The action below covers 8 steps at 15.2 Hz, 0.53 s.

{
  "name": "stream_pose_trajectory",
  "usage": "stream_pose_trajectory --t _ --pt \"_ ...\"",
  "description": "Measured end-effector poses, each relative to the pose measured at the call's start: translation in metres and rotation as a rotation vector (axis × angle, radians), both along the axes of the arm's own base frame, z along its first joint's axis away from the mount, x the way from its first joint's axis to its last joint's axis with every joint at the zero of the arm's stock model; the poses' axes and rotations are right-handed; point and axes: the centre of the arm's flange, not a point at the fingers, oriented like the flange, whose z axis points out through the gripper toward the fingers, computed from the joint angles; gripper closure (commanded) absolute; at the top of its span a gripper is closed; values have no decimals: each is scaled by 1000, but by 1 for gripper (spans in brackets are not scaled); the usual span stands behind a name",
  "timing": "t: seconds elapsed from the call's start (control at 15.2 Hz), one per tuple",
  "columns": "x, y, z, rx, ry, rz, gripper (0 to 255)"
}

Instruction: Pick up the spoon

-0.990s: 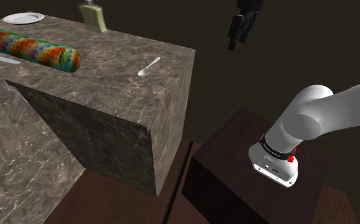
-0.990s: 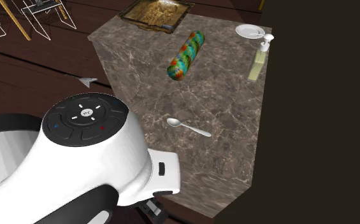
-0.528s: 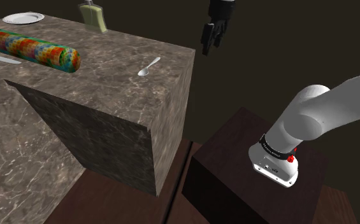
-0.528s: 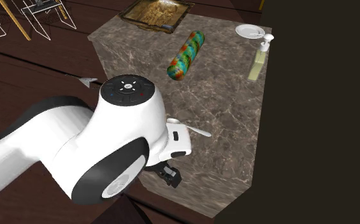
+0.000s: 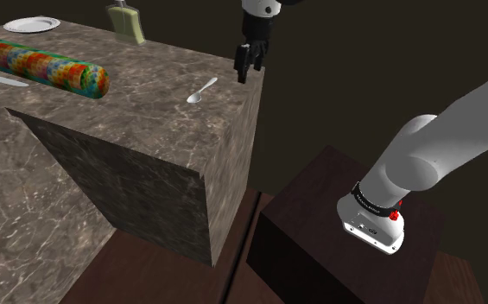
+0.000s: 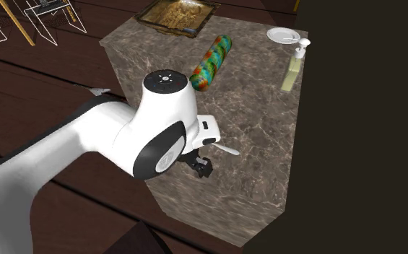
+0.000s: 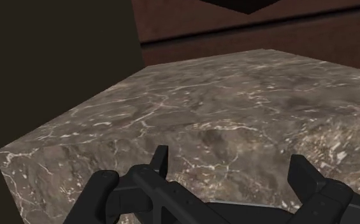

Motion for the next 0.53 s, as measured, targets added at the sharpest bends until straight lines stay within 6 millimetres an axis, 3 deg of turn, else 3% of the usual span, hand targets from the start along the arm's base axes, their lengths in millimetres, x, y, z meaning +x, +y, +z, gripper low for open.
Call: stream_pose_trajectory --t 0.53 --pt "74 59 -29 2 -51 82 0"
